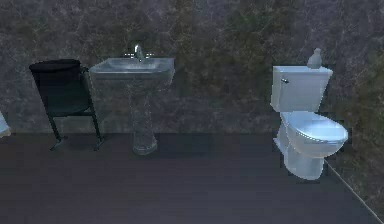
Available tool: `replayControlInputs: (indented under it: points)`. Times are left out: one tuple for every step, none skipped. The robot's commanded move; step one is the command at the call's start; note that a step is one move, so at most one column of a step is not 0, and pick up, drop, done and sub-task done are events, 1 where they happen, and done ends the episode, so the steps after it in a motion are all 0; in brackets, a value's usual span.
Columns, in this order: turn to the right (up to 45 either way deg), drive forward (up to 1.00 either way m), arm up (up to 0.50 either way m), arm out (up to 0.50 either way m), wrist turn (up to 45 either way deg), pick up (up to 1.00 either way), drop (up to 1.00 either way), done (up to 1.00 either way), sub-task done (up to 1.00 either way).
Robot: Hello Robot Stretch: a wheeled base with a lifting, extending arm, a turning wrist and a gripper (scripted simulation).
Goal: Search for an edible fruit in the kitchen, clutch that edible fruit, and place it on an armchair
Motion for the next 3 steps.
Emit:
replayControlInputs:
  points:
    - [0.0,0.35,0.0,0.0,0.0,0.0,0.0,0.0,0.0]
    - [-45.0,0.0,0.0,0.0,0.0,0.0,0.0,0.0,0.0]
    - [-9.0,0.0,0.0,0.0,0.0,0.0,0.0,0.0,0.0]
